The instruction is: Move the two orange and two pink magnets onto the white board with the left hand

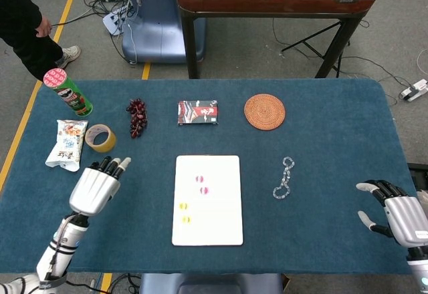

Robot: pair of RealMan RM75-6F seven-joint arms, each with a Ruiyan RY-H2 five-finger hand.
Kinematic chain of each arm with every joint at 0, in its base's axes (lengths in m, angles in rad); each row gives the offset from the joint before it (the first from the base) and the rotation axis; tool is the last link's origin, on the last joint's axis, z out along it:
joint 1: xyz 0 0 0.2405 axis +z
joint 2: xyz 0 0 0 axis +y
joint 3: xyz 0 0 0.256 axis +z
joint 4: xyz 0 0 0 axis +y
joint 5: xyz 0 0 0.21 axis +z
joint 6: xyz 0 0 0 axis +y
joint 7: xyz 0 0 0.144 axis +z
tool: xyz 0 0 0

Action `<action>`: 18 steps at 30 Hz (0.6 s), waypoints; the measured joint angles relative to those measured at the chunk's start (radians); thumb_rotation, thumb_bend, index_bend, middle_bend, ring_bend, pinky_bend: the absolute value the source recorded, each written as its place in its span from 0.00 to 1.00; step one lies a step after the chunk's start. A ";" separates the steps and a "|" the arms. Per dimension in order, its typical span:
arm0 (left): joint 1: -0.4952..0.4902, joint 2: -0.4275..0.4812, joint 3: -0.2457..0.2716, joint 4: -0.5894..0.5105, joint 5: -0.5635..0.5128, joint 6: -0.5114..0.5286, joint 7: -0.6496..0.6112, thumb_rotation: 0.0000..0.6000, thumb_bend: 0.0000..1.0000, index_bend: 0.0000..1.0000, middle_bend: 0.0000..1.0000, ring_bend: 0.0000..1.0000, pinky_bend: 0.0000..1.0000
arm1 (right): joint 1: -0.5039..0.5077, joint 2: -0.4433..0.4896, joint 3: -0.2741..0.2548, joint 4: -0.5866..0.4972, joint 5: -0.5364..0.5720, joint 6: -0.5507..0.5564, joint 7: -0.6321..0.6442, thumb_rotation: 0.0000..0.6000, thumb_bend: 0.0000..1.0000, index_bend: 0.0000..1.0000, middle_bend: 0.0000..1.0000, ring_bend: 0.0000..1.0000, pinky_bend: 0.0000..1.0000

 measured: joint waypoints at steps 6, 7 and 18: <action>0.110 0.071 0.036 0.012 0.038 0.025 -0.100 1.00 0.31 0.34 0.37 0.34 0.62 | 0.004 -0.010 0.002 -0.004 0.010 -0.012 -0.032 1.00 0.26 0.29 0.29 0.23 0.33; 0.127 0.087 0.040 0.000 0.033 0.024 -0.100 1.00 0.31 0.34 0.37 0.35 0.62 | 0.005 -0.011 0.002 -0.005 0.011 -0.014 -0.039 1.00 0.26 0.29 0.29 0.23 0.33; 0.278 0.184 0.029 -0.143 -0.028 0.053 -0.093 1.00 0.31 0.36 0.41 0.36 0.62 | 0.005 -0.019 0.008 -0.014 0.038 -0.025 -0.091 1.00 0.26 0.29 0.29 0.23 0.33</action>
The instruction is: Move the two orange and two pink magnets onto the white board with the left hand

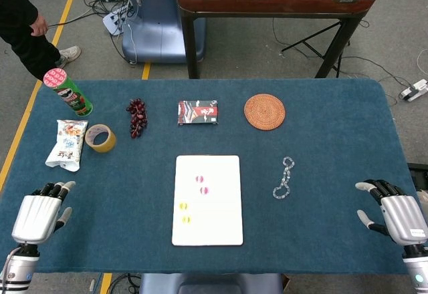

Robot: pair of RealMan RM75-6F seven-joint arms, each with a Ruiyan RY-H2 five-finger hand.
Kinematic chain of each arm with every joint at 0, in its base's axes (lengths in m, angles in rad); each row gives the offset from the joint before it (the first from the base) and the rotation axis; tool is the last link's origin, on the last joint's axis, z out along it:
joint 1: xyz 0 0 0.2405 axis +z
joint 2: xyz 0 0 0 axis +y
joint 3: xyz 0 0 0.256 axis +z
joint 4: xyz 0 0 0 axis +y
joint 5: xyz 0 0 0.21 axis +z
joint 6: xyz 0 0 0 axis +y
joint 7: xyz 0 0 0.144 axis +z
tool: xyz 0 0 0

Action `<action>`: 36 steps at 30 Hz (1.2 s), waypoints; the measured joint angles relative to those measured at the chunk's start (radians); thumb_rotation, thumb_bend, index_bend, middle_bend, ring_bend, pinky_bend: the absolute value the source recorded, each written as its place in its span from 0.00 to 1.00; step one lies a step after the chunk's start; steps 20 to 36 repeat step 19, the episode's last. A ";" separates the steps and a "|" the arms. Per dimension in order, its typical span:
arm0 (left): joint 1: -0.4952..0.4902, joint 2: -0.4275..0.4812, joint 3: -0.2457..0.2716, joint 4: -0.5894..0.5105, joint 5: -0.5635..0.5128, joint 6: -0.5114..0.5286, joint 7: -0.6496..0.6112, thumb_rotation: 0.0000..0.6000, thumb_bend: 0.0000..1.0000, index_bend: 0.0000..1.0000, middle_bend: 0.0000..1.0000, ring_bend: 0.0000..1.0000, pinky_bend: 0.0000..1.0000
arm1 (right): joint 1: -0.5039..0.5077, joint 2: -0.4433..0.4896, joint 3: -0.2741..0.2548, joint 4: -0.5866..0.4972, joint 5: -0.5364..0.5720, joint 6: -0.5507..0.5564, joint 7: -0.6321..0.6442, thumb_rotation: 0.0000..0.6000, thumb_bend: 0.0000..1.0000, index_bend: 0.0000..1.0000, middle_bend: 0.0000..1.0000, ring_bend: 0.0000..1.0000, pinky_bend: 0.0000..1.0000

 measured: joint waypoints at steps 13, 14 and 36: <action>0.124 -0.015 -0.062 0.014 -0.012 0.042 0.010 1.00 0.31 0.38 0.42 0.36 0.62 | -0.005 0.002 0.004 0.000 0.020 -0.001 0.001 1.00 0.26 0.29 0.29 0.23 0.33; 0.125 -0.018 -0.064 0.017 -0.009 0.035 0.012 1.00 0.31 0.38 0.42 0.36 0.62 | -0.005 0.001 0.005 0.001 0.022 -0.004 0.001 1.00 0.26 0.29 0.29 0.23 0.33; 0.129 -0.034 -0.087 0.039 0.003 -0.009 0.017 1.00 0.31 0.38 0.42 0.36 0.62 | 0.004 -0.004 0.006 0.006 0.036 -0.032 -0.002 1.00 0.26 0.29 0.29 0.23 0.33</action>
